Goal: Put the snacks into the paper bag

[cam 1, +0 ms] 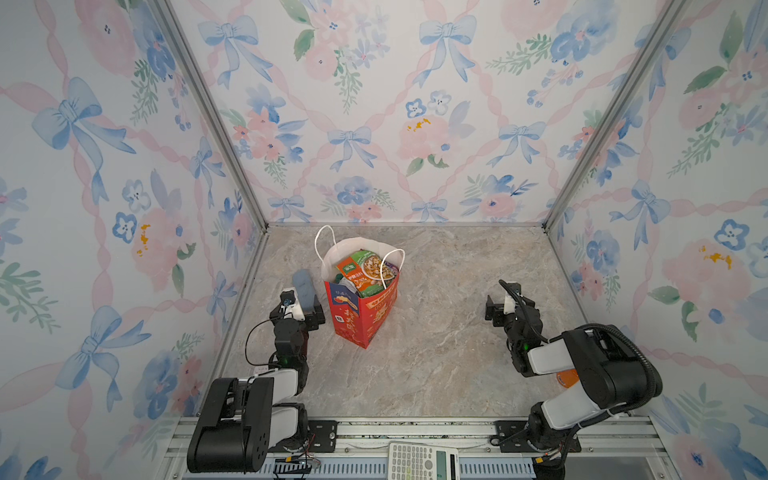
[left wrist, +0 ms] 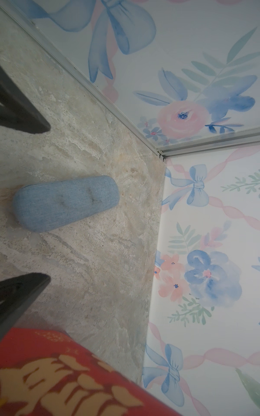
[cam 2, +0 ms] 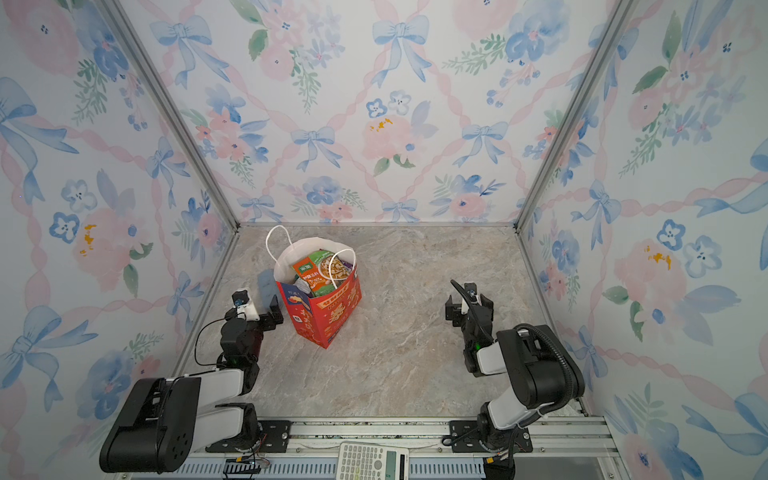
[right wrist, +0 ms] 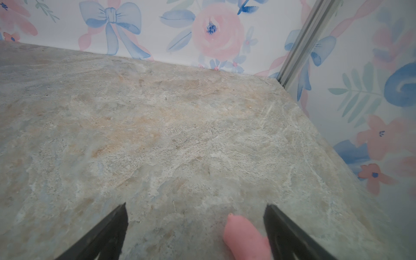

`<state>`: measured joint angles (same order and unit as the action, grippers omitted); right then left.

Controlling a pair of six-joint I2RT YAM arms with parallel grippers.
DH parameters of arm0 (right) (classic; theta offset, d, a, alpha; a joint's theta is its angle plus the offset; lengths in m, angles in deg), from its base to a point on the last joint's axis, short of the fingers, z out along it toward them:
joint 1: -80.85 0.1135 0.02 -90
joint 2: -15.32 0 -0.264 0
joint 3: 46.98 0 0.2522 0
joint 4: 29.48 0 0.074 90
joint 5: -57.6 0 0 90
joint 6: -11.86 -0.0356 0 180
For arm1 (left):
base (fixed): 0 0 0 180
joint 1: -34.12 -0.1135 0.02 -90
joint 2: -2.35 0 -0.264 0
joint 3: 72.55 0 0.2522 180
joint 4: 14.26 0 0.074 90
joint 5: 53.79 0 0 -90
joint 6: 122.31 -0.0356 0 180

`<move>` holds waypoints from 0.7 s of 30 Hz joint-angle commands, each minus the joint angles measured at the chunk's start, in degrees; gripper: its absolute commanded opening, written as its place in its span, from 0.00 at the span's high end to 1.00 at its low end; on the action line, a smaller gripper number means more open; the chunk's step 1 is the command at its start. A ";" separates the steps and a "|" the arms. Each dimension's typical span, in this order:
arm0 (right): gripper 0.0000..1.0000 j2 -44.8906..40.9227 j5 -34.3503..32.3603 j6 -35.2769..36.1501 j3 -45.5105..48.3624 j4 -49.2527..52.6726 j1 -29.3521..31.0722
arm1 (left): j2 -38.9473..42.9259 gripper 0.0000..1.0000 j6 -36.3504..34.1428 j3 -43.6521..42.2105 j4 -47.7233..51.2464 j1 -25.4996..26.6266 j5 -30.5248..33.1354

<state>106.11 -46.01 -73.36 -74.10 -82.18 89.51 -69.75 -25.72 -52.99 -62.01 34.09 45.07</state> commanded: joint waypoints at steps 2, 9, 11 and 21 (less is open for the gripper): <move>0.03 -0.08 -1.66 0.26 0.12 -5.66 0.19 | -3.77 0.02 -0.93 1.24 -5.51 -0.25 -1.97; 0.03 -0.61 -2.92 -0.18 -2.54 -0.17 0.13 | -13.47 0.02 -1.58 3.88 -10.29 -0.15 -2.08; 0.04 -0.60 -2.90 -0.29 -2.76 0.20 0.08 | -15.07 0.02 -1.20 4.16 -10.96 -0.31 -1.58; 0.04 -0.87 -0.11 -0.31 -3.00 1.28 -0.62 | -15.58 0.02 -0.76 3.52 -12.58 -0.17 0.27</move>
